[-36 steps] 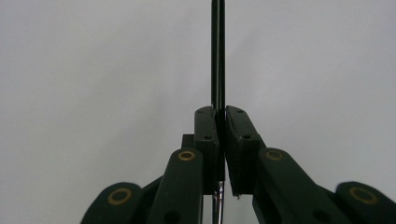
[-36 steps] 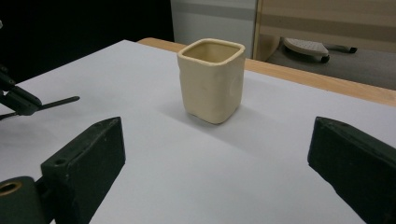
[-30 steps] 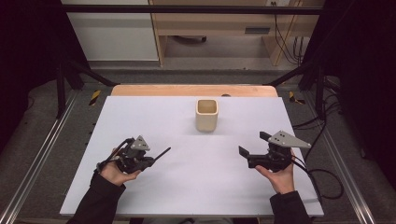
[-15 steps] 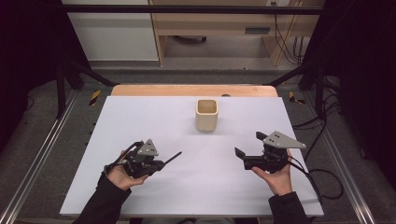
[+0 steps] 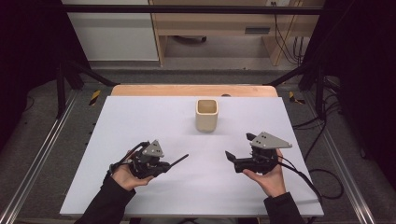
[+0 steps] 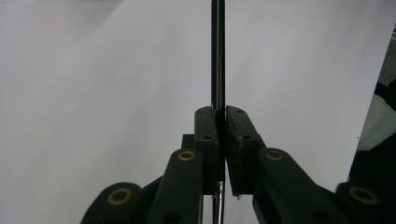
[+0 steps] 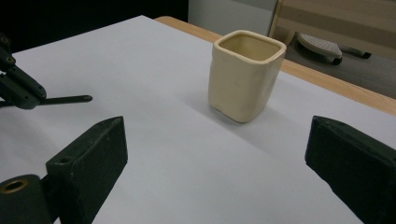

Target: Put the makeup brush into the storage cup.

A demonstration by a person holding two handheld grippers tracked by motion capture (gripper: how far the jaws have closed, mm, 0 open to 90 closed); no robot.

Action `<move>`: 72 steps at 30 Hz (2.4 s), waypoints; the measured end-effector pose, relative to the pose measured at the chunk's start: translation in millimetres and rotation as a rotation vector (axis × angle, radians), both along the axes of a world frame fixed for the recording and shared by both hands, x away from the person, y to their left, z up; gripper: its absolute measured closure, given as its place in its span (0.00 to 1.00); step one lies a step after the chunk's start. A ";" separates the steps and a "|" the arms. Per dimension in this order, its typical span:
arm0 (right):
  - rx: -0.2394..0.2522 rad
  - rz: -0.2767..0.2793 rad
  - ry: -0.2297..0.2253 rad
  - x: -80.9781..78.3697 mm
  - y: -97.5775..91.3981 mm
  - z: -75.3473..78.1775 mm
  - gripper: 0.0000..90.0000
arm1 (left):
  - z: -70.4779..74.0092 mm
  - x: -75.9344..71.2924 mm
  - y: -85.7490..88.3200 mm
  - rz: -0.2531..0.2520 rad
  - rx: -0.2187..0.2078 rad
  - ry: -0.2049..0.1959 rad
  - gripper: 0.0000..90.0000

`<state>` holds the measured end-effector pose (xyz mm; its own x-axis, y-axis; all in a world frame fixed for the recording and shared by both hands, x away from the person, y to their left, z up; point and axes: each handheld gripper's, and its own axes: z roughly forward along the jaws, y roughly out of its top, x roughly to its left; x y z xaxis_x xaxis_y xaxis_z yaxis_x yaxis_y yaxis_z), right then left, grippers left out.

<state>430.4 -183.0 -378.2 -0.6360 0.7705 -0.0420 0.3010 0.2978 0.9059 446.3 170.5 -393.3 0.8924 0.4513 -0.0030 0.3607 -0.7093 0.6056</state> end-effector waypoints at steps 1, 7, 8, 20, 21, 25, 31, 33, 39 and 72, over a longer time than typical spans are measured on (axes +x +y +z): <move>-0.004 0.000 0.000 -0.2 1.0 0.2 0.07 | 0.4 0.9 0.1 -0.005 -0.004 0.006 0.93; -0.036 0.018 -0.006 0.9 5.1 1.9 0.07 | 3.8 5.6 -3.7 -0.024 -0.008 0.012 0.93; -0.046 0.020 -0.005 1.0 5.8 2.1 0.07 | 4.5 6.4 -5.0 -0.030 -0.011 0.013 0.93; -0.134 0.059 -0.023 -1.7 18.0 8.6 0.07 | 11.7 12.9 -20.9 -0.076 0.001 0.018 0.93; -0.138 0.063 -0.022 -1.9 19.4 8.6 0.07 | 11.7 13.6 -21.7 -0.081 0.002 0.020 0.93; -0.176 0.080 -0.018 -2.8 24.8 8.0 0.07 | 11.8 15.9 -25.3 -0.104 0.009 0.024 0.93; -0.223 0.118 -0.014 -4.5 32.8 6.7 0.08 | 11.2 18.8 -32.1 -0.140 0.018 0.036 0.93; -0.240 0.132 -0.019 -5.9 36.2 7.0 0.08 | 11.5 18.7 -33.8 -0.152 0.016 0.033 0.93; -0.265 0.179 -0.017 -9.3 44.2 8.1 0.09 | 13.8 16.0 -39.9 -0.180 0.024 0.038 0.93; -0.564 0.389 -0.053 -23.6 83.4 3.4 0.20 | 22.0 15.9 -63.8 -0.238 0.063 0.097 0.93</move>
<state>406.7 -99.6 -374.8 -0.8478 0.3379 -0.4087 0.0361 0.8057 0.5912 462.2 106.7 -371.3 0.9704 0.2304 -0.0723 0.2332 -0.8163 0.5285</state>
